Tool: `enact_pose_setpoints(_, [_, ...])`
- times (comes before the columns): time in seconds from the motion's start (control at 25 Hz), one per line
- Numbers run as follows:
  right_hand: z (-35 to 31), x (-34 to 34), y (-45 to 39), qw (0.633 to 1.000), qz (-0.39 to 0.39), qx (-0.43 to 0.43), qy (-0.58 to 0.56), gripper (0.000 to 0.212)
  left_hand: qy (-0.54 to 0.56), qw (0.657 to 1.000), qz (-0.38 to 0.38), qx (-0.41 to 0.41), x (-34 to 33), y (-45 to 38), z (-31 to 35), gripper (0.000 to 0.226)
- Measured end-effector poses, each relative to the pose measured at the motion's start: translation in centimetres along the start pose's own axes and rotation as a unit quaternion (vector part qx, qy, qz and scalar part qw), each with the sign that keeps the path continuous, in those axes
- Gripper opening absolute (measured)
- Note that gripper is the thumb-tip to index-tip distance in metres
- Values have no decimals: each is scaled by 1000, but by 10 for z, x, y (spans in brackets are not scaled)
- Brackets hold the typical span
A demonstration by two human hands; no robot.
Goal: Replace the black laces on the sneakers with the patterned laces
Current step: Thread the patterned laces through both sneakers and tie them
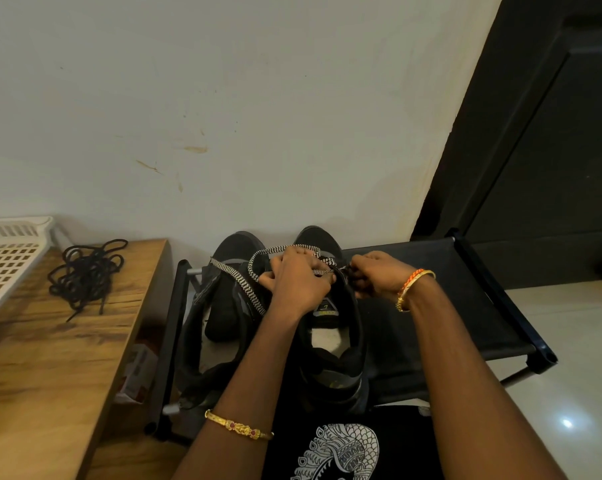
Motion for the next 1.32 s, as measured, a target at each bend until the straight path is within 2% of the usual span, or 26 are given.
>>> enact_pose_setpoints(0.16, [15,34,7,978,106,-34,-175,26,-1,1000,26,-16,6,4,0,13])
enact_pose_setpoints(0.24, [25,59,11,947,185,-42,-257,24,16,999,44,-18,11,5,-3,19])
enact_pose_setpoints(0.32, [38,90,19,901,278,-42,-331,22,23,998,53,-14,14,6,-8,33])
enact_pose_setpoints(0.4, [47,118,37,869,368,-48,-327,19,24,998,54,-10,15,9,-12,47])
enact_pose_setpoints(0.52, [61,143,67,802,505,-60,-314,37,48,998,42,3,13,12,-19,67])
enact_pose_setpoints(0.6, [47,135,84,795,555,-39,-241,35,67,997,21,23,10,14,-26,85])
enact_pose_setpoints(0.64, [30,130,85,815,562,-16,-141,32,74,997,8,32,8,15,-28,95])
enact_pose_setpoints(0.68, [13,120,77,844,534,23,-39,30,80,996,-4,39,6,16,-30,102])
enact_pose_setpoints(0.72, [-4,103,61,878,471,82,41,26,88,995,-16,44,3,17,-31,108])
enact_pose_setpoints(0.8, [-20,50,29,943,268,146,134,15,115,991,-38,55,-2,17,-33,113])
enact_pose_setpoints(0.84, [-20,27,20,957,187,151,165,13,131,988,-45,62,-3,16,-34,114])
enact_pose_setpoints(0.88, [-19,13,16,959,146,148,193,13,142,986,-50,67,-4,16,-36,115])
enact_pose_setpoints(1.0, [-22,7,16,955,149,149,210,23,170,980,-66,79,-6,17,-39,111])
enact_pose_setpoints(1.12, [-17,34,24,957,184,132,182,24,184,976,-78,85,-6,21,-40,100])
enact_pose_setpoints(1.24, [8,85,41,946,286,65,138,17,203,971,-87,90,-6,21,-41,89])
enact_pose_setpoints(1.32, [28,113,55,922,364,-3,132,8,198,972,-90,89,-5,23,-40,70])
Point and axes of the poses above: each hand's wrist, its own y-axis away from the middle knuckle, its own x-axis out of the back of the hand, z = x × y, the point moved 9 cm from there along -y, towards the middle knuckle, and after that the axes turned 5 degrees about x, right-handed, at the moved point
